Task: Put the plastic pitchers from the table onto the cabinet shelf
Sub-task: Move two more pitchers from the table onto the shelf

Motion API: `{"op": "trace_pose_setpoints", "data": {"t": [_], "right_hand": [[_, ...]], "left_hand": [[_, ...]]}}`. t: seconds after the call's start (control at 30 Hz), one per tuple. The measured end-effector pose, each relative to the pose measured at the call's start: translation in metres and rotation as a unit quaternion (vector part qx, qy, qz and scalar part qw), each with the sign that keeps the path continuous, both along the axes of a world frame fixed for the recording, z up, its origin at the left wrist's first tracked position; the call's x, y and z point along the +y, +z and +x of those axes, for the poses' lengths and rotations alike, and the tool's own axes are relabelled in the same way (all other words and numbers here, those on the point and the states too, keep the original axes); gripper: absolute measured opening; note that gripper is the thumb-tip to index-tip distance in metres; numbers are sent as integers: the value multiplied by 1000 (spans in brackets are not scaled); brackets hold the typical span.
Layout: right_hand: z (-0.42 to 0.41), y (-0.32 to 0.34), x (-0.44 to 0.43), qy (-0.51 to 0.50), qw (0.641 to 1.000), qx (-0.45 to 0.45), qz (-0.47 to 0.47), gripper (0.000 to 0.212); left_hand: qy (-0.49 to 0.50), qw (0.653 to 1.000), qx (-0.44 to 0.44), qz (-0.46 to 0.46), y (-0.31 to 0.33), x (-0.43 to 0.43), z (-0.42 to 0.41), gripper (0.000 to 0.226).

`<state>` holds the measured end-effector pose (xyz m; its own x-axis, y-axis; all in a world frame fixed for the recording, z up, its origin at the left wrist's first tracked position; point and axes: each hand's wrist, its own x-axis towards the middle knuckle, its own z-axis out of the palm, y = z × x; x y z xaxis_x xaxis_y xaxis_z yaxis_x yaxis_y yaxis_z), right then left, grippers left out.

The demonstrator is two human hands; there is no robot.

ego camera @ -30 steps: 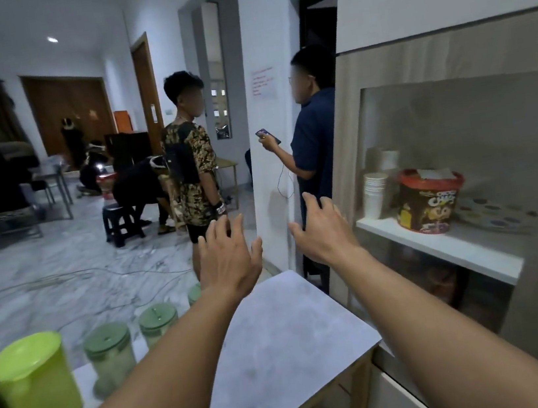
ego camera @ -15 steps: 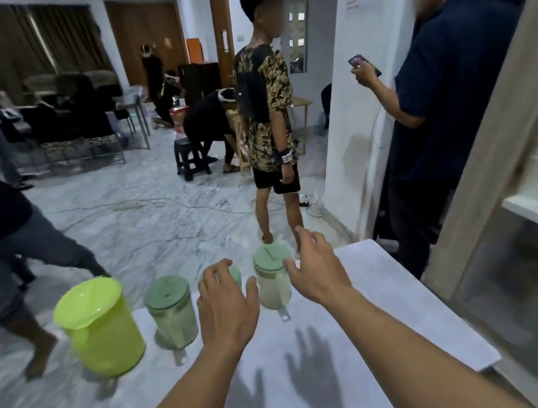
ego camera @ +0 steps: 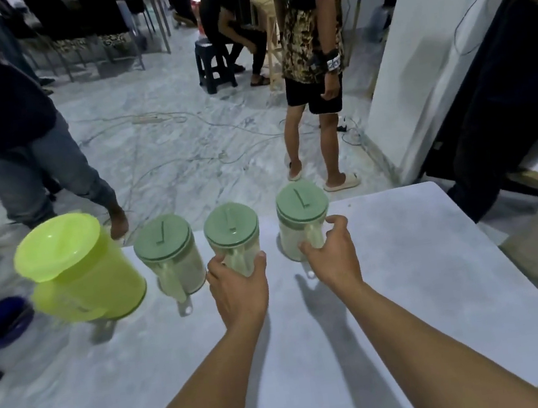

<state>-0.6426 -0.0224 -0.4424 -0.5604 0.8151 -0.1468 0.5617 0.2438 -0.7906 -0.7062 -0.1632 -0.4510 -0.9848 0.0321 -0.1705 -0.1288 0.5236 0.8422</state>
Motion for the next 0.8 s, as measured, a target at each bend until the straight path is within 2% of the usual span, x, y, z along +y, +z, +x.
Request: {"op": "trace_pose_setpoints", "data": {"t": [0.13,0.23,0.47,0.8], "right_hand": [[-13,-23,6,-41,994,15,-99,40],[-18,-35,8,-40,990,36,-128,28],[-28,-29,7,-56,988,89,-110,22],[25,51,9,-104,979,151,-84,13]], "left_hand": [[52,995,-70,37,-12,10,-15,51],[30,996,-71,38,-26,12,-21,42],[4,998,4,58,-14,15,-31,28],[-105,989,64,79,80,33,-10,30]]}}
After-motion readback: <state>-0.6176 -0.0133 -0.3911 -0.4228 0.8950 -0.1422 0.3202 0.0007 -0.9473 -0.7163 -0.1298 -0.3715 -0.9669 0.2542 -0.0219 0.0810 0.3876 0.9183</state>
